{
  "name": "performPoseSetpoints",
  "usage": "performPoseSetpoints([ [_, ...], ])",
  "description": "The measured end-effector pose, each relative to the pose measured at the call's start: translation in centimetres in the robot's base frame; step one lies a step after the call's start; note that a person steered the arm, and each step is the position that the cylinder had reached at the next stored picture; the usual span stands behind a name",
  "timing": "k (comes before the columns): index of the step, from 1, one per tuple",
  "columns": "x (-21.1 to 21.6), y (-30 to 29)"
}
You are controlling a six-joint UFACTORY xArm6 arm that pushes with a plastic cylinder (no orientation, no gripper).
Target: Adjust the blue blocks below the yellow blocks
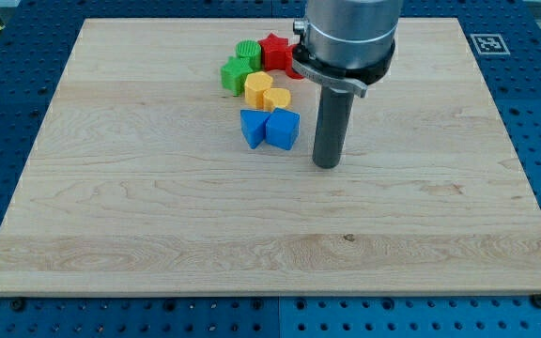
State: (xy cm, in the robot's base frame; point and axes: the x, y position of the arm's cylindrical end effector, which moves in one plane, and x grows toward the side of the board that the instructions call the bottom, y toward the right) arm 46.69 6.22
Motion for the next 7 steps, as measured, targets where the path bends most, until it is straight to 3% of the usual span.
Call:
performPoseSetpoints([
  [7, -2.6, -3.3],
])
